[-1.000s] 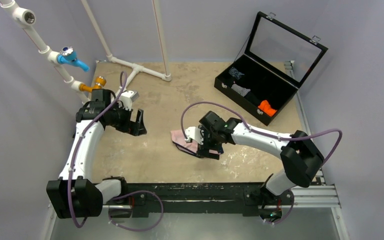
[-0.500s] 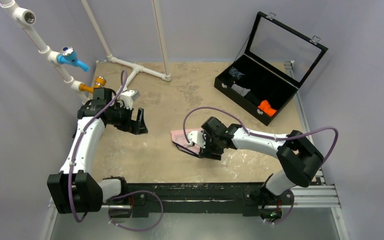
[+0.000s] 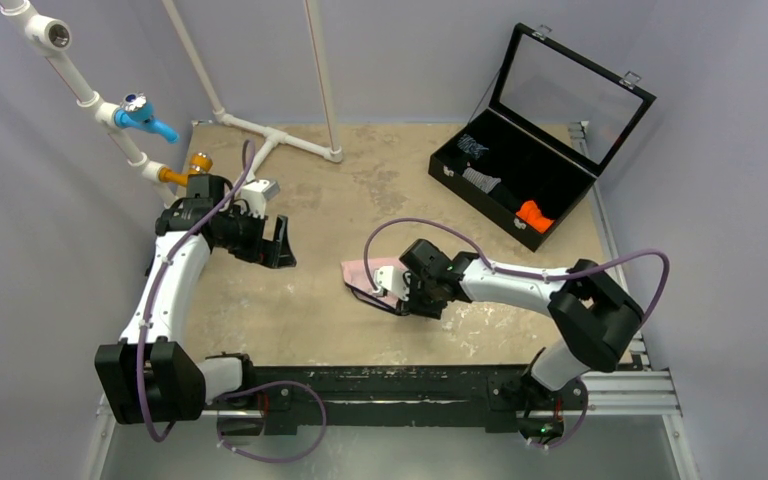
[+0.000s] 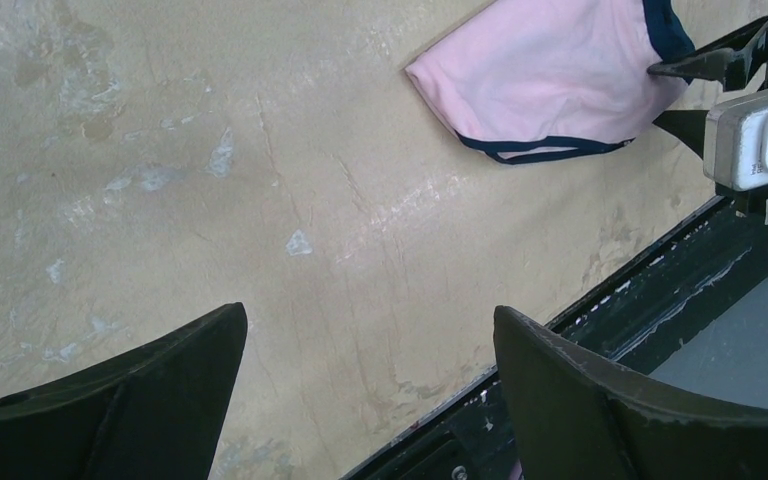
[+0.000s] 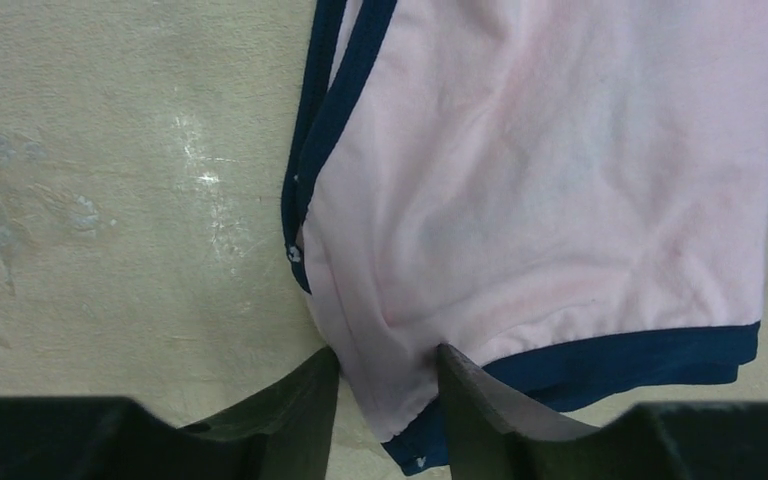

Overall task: Roll the underwear
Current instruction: Fold the underwear at the center of the board.

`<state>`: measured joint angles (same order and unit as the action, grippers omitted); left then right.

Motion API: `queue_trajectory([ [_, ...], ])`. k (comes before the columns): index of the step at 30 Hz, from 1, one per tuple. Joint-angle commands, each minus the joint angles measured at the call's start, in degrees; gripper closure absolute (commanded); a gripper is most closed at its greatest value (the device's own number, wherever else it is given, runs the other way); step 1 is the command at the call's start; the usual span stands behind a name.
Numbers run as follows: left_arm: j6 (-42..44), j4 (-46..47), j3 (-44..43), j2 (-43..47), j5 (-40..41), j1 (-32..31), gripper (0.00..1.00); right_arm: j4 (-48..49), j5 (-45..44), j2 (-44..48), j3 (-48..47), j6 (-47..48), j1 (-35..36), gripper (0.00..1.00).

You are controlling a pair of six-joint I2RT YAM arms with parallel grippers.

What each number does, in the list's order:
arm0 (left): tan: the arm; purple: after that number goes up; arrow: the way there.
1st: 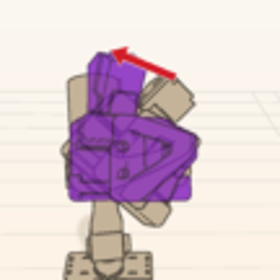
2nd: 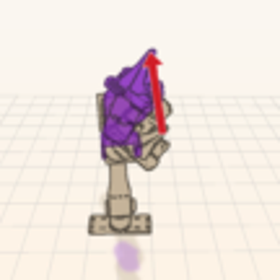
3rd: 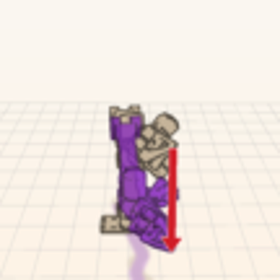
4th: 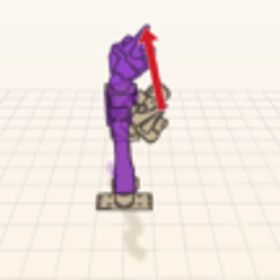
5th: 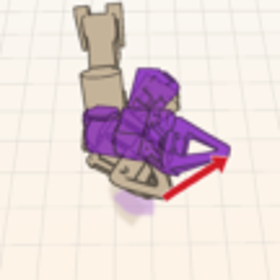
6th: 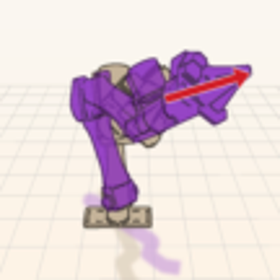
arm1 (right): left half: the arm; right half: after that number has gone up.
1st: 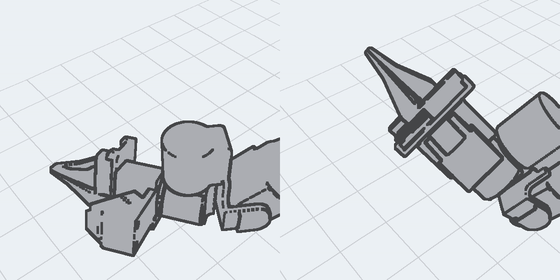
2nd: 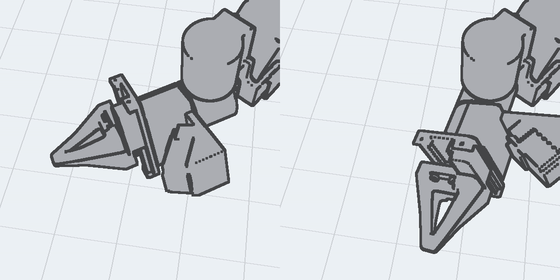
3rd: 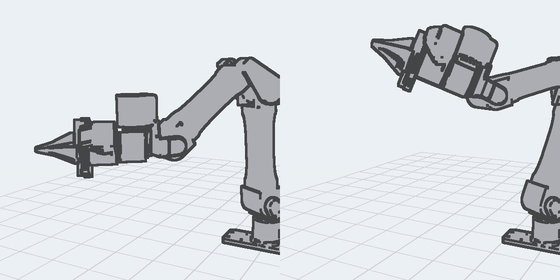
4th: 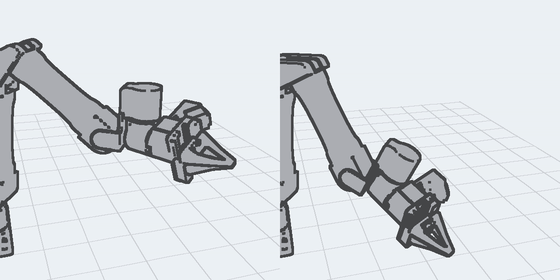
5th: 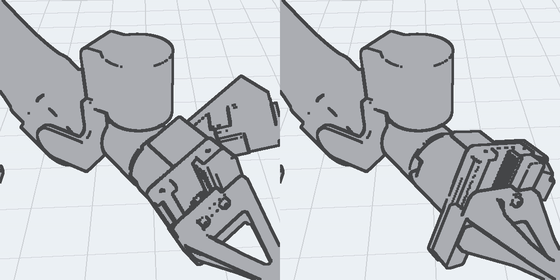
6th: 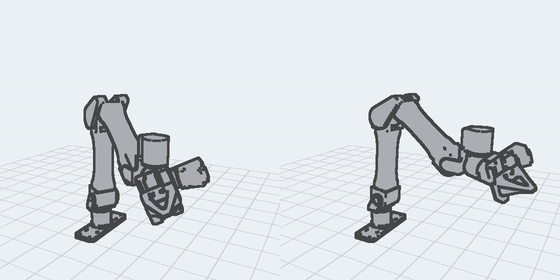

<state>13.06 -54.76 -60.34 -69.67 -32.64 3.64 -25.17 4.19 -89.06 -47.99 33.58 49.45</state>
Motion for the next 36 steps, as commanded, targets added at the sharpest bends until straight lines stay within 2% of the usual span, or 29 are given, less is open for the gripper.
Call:
queue_trajectory([
  [1, 1.13, 0.21, -2.07, -0.07, -0.94, 0.26, 0.08, 0.71, -1.21, -2.44, -0.02, -0.87, 0.21, 0.66],
  [6, 3.66, 0.03, -1.98, 0.21, -1.33, 0.25, 0.08, -3.94, 2.65, -2.5, -3.36, -0.98, 0.21, 0.92],
  [10, 8.51, 1.19, -0.03, 2.43, -5.53, 0.18, 0.08, -11.46, 9.62, -3.0, -9.83, -0.54, 0.21, 1.0],
  [15, 14.5, 6.25, 6.54, 9.18, -8.16, -2.79, 0.09, -23.03, 17.41, -6.3, -19.39, 1.88, -1.39, 1.0],
  [22, 16.44, 15.41, 14.37, 17.66, -4.39, -14.15, 0.09, -36.66, 30.19, -15.4, -32.95, 7.47, -8.8, 1.0],
  [28, 15.49, 20.19, 15.64, 16.6, -3.21, -20.58, 0.1, -42.46, 34.26, -21.6, -39.53, 10.27, -11.33, 1.0],
  [36, 17.98, 26.79, 15.96, 11.6, 7.18, -35.37, 0.1, -46.39, 36.07, -24.86, -43.54, 11.01, -11.97, 1.0],
])
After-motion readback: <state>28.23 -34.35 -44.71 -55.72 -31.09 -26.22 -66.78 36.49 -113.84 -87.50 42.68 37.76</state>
